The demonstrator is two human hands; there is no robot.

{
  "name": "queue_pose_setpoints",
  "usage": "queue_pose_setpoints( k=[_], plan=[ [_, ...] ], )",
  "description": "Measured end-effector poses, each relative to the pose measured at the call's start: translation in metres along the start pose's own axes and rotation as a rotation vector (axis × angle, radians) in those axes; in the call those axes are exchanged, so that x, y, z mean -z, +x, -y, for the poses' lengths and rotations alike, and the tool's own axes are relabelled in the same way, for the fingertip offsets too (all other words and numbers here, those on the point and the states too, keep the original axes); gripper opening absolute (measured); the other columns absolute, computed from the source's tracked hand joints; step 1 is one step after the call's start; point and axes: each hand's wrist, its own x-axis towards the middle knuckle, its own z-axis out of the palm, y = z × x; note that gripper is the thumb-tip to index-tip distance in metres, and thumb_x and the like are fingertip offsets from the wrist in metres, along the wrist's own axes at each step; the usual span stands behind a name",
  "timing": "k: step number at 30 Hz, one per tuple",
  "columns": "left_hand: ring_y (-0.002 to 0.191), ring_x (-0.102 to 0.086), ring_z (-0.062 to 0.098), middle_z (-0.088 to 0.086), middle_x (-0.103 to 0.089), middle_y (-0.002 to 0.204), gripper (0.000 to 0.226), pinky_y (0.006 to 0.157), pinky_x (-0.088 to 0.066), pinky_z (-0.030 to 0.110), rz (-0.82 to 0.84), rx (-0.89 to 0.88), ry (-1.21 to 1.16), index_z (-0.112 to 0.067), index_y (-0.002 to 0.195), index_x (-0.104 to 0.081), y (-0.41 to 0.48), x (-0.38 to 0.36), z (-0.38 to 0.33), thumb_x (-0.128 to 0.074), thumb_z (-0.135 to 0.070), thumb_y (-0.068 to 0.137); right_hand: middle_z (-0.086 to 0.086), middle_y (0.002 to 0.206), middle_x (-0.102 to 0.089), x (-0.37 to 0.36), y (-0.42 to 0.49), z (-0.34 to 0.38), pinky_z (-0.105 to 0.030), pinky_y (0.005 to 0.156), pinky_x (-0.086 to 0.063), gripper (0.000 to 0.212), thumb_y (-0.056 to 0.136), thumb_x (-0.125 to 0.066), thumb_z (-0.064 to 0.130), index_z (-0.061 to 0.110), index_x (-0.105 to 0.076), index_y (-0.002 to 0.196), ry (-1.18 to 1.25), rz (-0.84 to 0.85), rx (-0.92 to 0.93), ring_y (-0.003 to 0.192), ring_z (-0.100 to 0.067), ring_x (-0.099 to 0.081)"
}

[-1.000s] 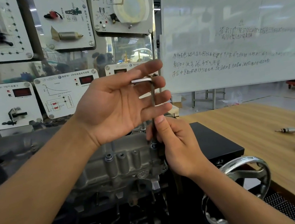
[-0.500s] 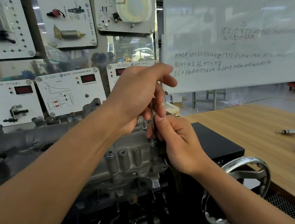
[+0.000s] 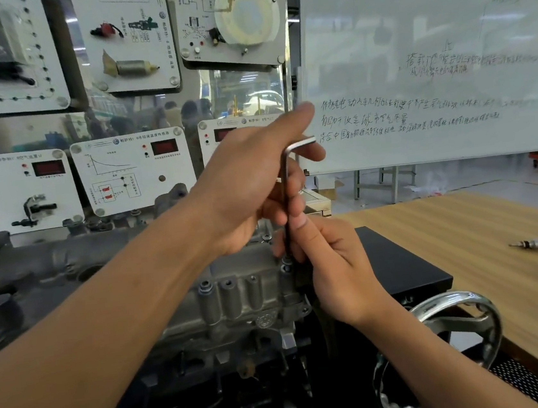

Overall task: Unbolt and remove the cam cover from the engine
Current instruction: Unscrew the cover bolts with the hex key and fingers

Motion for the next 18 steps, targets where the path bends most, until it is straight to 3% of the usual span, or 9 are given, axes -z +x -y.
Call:
queue_pose_setpoints(
  k=[2,4,6,9,12,18],
  plan=[
    [0.038,-0.048,0.015,0.000,-0.046,0.049,0.040,0.037,-0.035,0.020,0.027,0.015,-0.005,-0.011,0.085,-0.067,-0.001,0.003,-0.001,-0.059,-0.049,0.094,-0.007,0.055,-0.050,0.000,0.000,0.000,-0.031,0.055,-0.033,0.045,0.099,-0.043,0.044,0.030,-0.062,0.061,-0.011,0.015,0.001,0.055,-0.022,-0.044],
    [0.039,-0.048,0.016,-0.001,-0.046,0.049,0.032,0.037,-0.037,0.020,0.034,0.013,0.004,-0.011,0.084,-0.068,-0.001,0.006,-0.002,-0.062,-0.041,0.094,0.006,0.053,-0.044,0.000,0.000,-0.001,-0.025,0.054,-0.032,0.051,0.098,-0.046,0.043,0.008,-0.062,0.065,-0.026,0.033,0.001,0.054,-0.010,-0.040],
    [0.039,-0.051,0.017,0.000,-0.046,0.047,0.024,0.036,-0.039,0.021,0.017,-0.013,0.012,-0.010,0.089,-0.070,0.000,0.008,-0.004,-0.058,-0.030,0.097,-0.004,0.054,-0.042,0.000,-0.001,-0.001,-0.028,0.054,-0.032,0.057,0.097,-0.049,0.040,-0.006,-0.055,0.065,-0.041,0.050,0.011,0.054,-0.016,-0.038],
    [0.040,-0.055,0.020,0.002,-0.049,0.048,0.028,0.036,-0.041,0.022,0.004,-0.008,-0.029,-0.006,0.105,-0.070,0.003,0.010,-0.006,-0.044,-0.015,0.098,-0.014,0.057,-0.044,0.000,-0.002,0.000,-0.028,0.055,-0.033,0.054,0.094,-0.053,0.038,-0.006,-0.053,0.063,-0.054,0.042,0.028,0.057,-0.025,-0.040],
    [0.046,-0.058,0.022,0.006,-0.054,0.053,0.037,0.039,-0.046,0.025,0.111,0.039,-0.160,-0.002,0.113,-0.067,0.003,0.010,-0.006,-0.036,-0.012,0.095,-0.015,0.058,-0.045,0.000,-0.002,0.001,-0.026,0.055,-0.034,0.055,0.094,-0.054,0.038,-0.007,-0.053,0.063,-0.051,0.022,0.017,0.057,-0.027,-0.041],
    [0.069,-0.066,0.024,0.011,-0.064,0.074,0.037,0.063,-0.059,0.031,0.361,0.032,-0.426,-0.005,0.103,-0.069,-0.007,0.015,0.001,-0.037,-0.013,0.088,-0.014,0.057,-0.045,0.001,-0.001,-0.001,-0.026,0.054,-0.034,0.054,0.098,-0.048,0.034,-0.010,-0.055,0.066,-0.049,0.010,0.031,0.056,-0.026,-0.041]
  ],
)
